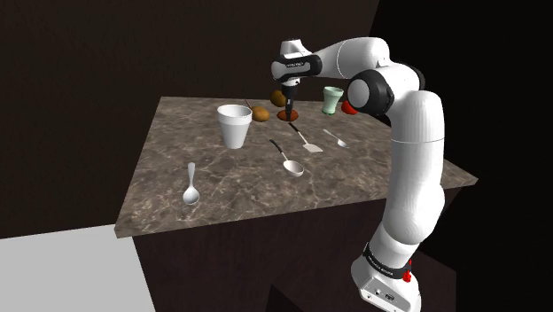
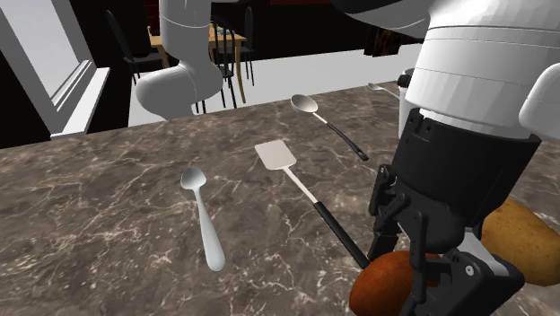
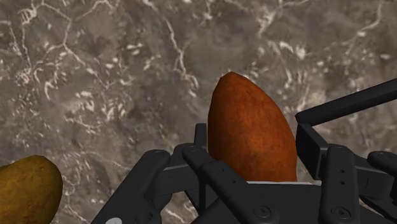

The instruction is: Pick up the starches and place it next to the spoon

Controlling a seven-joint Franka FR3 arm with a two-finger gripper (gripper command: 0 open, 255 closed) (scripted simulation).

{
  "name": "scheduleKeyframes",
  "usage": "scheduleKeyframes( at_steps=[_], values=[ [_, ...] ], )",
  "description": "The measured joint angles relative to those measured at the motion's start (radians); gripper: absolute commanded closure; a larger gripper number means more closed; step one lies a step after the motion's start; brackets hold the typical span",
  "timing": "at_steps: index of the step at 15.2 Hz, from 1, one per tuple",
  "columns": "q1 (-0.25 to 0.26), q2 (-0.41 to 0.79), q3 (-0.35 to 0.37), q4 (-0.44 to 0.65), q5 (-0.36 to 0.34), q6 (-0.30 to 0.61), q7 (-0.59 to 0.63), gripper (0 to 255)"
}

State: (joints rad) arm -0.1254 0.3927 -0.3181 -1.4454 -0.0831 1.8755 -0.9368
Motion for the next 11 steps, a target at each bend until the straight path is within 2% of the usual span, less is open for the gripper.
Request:
scheduleKeyframes(
  at_steps=[11],
  values=[
    [-0.001,0.0,0.0,0.012,0.001,-0.013,-0.003,255]
  ],
)
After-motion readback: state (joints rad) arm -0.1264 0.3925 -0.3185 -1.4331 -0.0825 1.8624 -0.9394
